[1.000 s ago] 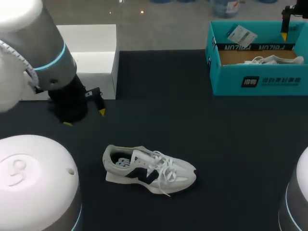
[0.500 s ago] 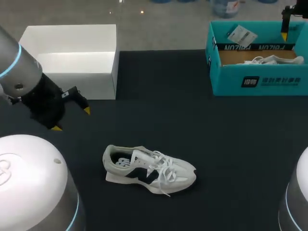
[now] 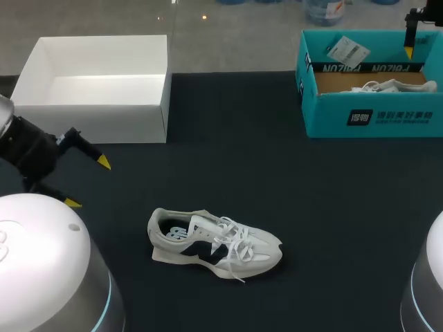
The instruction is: Take the shoe out of the shoebox, open the shoe tongue, remove and reinsert the insole, then place the shoe into the shoebox
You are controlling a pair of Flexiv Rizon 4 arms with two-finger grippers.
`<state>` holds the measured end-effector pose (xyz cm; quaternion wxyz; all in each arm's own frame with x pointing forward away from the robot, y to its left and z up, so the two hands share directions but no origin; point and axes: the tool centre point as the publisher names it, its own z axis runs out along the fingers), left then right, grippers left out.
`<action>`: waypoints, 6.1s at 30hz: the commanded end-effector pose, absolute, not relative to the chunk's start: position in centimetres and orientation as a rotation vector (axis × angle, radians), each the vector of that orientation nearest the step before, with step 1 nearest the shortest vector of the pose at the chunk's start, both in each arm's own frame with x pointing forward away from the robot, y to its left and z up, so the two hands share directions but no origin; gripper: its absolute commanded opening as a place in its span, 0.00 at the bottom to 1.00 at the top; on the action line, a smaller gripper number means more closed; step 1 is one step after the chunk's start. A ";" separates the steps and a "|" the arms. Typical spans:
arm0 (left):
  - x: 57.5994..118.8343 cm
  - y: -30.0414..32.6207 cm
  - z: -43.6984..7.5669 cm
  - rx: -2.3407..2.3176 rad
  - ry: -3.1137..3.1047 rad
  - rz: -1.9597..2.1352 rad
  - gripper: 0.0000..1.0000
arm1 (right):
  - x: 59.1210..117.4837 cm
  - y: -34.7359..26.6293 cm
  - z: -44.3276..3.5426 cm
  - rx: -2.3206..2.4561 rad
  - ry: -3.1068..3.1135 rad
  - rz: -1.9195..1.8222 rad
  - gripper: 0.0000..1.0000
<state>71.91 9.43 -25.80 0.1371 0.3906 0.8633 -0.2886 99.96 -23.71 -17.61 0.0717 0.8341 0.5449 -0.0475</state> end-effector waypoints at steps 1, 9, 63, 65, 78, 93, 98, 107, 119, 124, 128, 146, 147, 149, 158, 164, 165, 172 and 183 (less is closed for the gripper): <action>73.3 10.4 -27.6 0.614 2.717 -1.594 1.00 | 99.9 -23.7 -17.6 2.507 1.637 -0.141 1.00; 72.1 10.7 -28.9 0.717 2.762 -1.651 1.00 | 99.9 -23.7 -17.6 2.507 1.637 -0.141 1.00; 71.8 13.2 -33.6 0.140 2.686 -1.757 1.00 | 99.9 -23.7 -17.6 2.507 1.637 -0.141 1.00; 71.8 13.2 -33.6 0.140 2.686 -1.757 1.00 | 99.9 -23.7 -17.6 2.507 1.637 -0.141 1.00; 70.5 13.9 -34.2 0.134 2.678 -1.777 1.00 | 99.9 -23.7 -17.6 2.507 1.637 -0.141 1.00; 69.2 11.0 -36.1 0.127 2.676 -1.787 1.00 | 99.9 -23.7 -17.6 2.507 1.637 -0.141 1.00; 68.8 8.6 -36.9 0.152 2.656 -1.784 1.00 | 99.9 -23.7 -17.6 2.507 1.637 -0.141 1.00; 68.2 4.4 -38.0 0.209 2.663 -1.812 1.00 | 99.9 -23.7 -17.6 2.507 1.637 -0.141 1.00; 68.4 0.8 -39.4 0.220 2.670 -1.815 1.00 | 99.9 -23.7 -17.6 2.507 1.637 -0.141 1.00; 68.6 -0.1 -39.8 0.221 2.676 -1.816 1.00 | 99.9 -23.7 -17.6 2.507 1.637 -0.141 1.00; 68.4 -0.8 -40.1 0.216 2.684 -1.820 1.00 | 99.9 -23.7 -17.6 2.507 1.637 -0.141 1.00; 67.5 -2.7 -41.1 0.228 2.700 -1.783 0.88 | 99.9 -23.7 -17.6 2.507 1.637 -0.141 1.00; 67.5 -2.8 -41.1 0.223 2.698 -1.786 1.00 | 99.9 -23.7 -17.6 2.507 1.637 -0.141 1.00; 67.5 -2.9 -41.1 0.219 2.695 -1.778 1.00 | 99.9 -23.7 -17.6 2.507 1.637 -0.141 1.00; 67.0 -3.3 -41.1 0.146 2.666 -1.765 1.00 | 99.9 -23.7 -17.6 2.507 1.637 -0.141 1.00; 67.0 -3.5 -42.0 0.165 2.692 -1.710 1.00 | 99.9 -23.7 -17.6 2.507 1.637 -0.141 1.00; 67.2 -3.4 -42.2 0.164 2.695 -1.710 1.00 | 99.9 -23.7 -17.6 2.507 1.637 -0.141 1.00; 67.4 -3.4 -42.3 0.151 2.697 -1.677 1.00 | 99.9 -23.7 -17.6 2.507 1.637 -0.141 1.00; 66.7 -4.0 -43.0 0.125 2.717 -1.670 0.45 | 99.9 -23.7 -17.6 2.507 1.637 -0.141 1.00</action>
